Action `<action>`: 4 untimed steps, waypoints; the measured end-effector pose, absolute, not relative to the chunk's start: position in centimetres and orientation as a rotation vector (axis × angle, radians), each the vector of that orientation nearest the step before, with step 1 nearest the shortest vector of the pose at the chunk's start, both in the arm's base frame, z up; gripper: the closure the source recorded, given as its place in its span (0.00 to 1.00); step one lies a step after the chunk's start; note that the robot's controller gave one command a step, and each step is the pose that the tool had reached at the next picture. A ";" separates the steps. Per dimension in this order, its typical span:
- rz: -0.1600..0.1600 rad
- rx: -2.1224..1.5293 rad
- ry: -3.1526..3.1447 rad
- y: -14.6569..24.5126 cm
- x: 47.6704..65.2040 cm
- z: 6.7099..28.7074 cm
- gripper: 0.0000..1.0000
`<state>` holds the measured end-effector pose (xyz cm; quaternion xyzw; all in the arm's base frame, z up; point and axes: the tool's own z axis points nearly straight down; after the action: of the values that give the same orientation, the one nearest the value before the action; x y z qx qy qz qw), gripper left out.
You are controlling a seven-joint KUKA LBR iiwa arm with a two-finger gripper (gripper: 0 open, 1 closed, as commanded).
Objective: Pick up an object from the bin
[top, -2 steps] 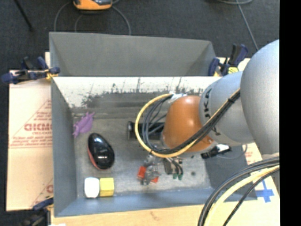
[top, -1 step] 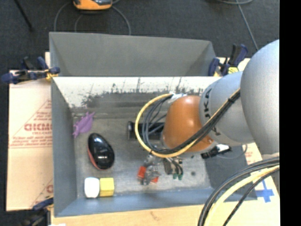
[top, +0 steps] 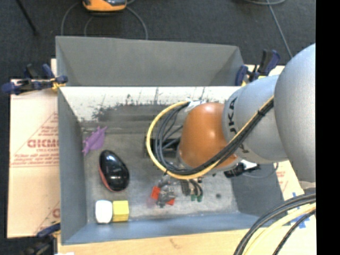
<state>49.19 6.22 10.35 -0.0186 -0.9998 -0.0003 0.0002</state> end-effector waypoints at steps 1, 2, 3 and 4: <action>-0.002 -0.061 -3.146 4.7 51.5 11.2 1.00; -0.001 -0.063 -3.143 7.1 51.7 13.2 1.00; -0.003 -0.054 -3.145 7.0 53.2 14.1 1.00; 0.000 -0.062 -3.143 6.3 52.4 16.8 1.00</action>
Offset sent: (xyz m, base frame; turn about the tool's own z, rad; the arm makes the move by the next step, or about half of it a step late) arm 0.0239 0.0288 0.0392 0.0004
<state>52.40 6.31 16.82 -0.0197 -0.9998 0.0000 -0.0010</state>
